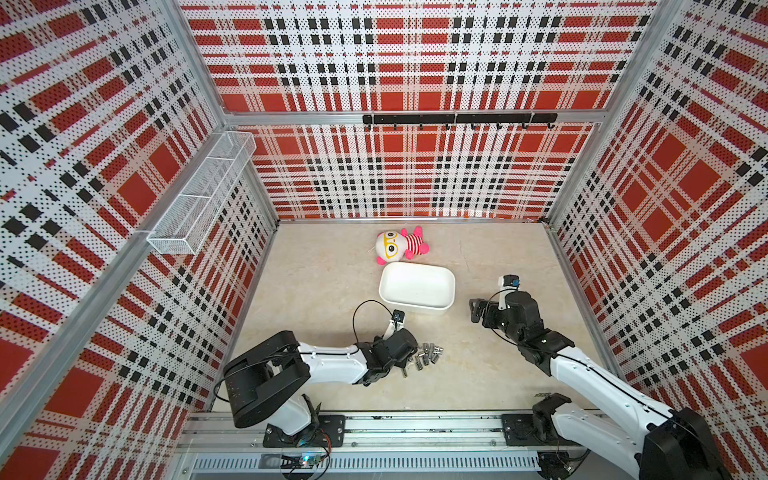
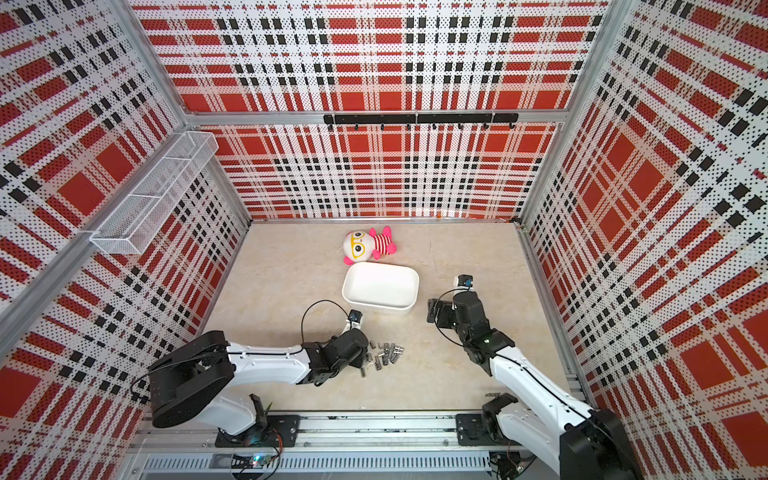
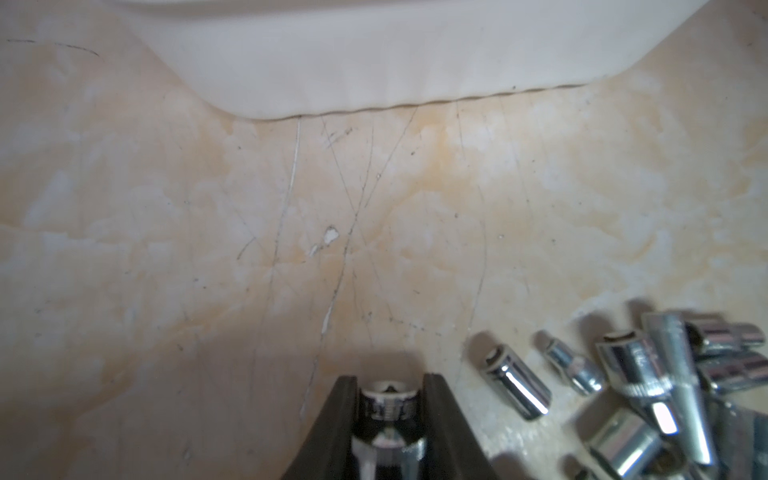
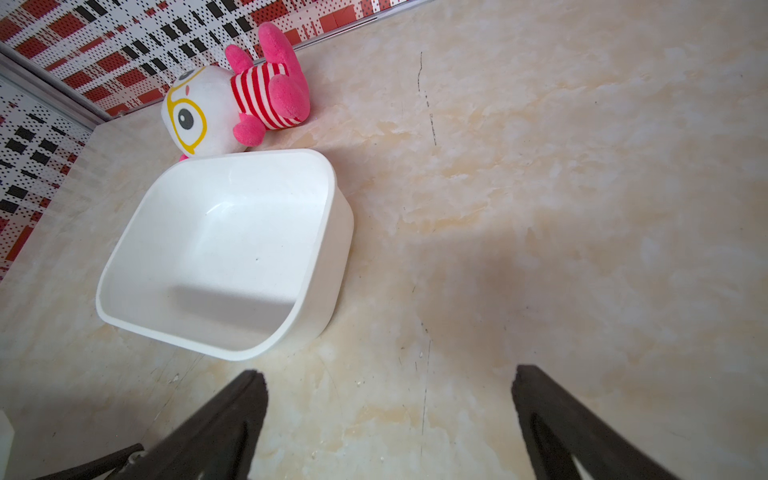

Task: Put the socket on the desktop into the storage box
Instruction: Pick up the socket head from the center of the board.

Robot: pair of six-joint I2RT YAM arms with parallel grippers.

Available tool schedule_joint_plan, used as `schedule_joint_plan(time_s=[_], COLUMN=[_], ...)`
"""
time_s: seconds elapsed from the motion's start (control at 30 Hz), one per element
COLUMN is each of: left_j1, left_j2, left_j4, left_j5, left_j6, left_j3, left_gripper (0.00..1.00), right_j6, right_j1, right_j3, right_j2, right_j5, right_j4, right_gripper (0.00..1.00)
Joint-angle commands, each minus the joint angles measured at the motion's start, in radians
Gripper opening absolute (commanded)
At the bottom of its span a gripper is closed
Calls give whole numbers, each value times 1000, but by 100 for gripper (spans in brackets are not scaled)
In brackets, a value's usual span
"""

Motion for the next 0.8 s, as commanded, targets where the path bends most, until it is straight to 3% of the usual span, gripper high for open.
schedule_joint_plan(time_s=[0.0, 0.2, 0.47, 0.6, 0.77], left_j1=[-2, -43, -40, 3, 83], left_j2=[-64, -160, -254, -206, -21], left_j4=[-6, -14, 3, 49, 55], left_j5=[-38, -132, -149, -104, -33], left_j6=[5, 15, 1, 2, 19], left_j3=[-2, 3, 118, 220, 384], left_gripper=[0, 0, 0, 0, 0], right_j6=[0, -7, -15, -16, -15], right_j1=[7, 8, 8, 9, 8], right_j3=[22, 19, 9, 4, 0], right_j2=[1, -4, -3, -19, -29], right_j5=[12, 23, 18, 17, 11], right_j4=[-7, -1, 24, 27, 30], right_gripper=[100, 100, 100, 100, 100])
